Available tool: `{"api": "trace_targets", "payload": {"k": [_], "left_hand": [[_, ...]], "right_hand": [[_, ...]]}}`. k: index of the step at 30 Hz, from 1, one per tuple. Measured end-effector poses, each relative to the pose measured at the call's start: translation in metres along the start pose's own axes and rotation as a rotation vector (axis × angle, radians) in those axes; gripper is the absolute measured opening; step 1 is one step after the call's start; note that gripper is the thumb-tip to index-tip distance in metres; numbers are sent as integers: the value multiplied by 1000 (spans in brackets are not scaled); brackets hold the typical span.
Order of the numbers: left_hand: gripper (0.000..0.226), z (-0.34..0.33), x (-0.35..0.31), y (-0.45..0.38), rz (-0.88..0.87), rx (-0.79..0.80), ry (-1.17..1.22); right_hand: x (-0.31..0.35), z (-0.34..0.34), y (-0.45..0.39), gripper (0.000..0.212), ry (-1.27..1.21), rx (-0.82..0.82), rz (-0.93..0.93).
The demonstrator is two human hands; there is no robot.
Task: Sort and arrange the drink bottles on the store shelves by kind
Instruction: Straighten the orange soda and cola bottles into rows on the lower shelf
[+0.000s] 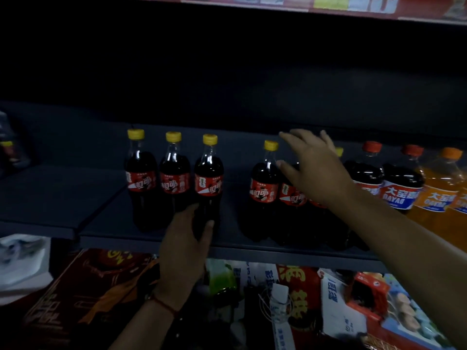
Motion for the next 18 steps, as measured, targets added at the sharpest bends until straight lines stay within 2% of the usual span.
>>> {"api": "trace_targets", "payload": {"k": [3,7,12,18], "left_hand": [[65,1,24,-8,81,58,-71],[77,-20,30,-1,114,176,-211],[69,-34,32,-6,130,164,-266],[57,-35,31,-10,97,213,-90]], "right_hand": [[18,-8,-15,60,-39,82,75],[23,-20,-29,44,-32,129,82],[17,-18,-32,44,-65,96,46],[16,-19,-29,46,-96,76,46]]}}
Point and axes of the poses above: each hand's wrist, its own y-axis away from the middle knuckle, its own z-axis out of the back of the hand, x = y × z, the point moved 1 cm from there along -y, towards the middle knuckle, and after that the axes turned 5 degrees about -z, right-handed, at the moved point
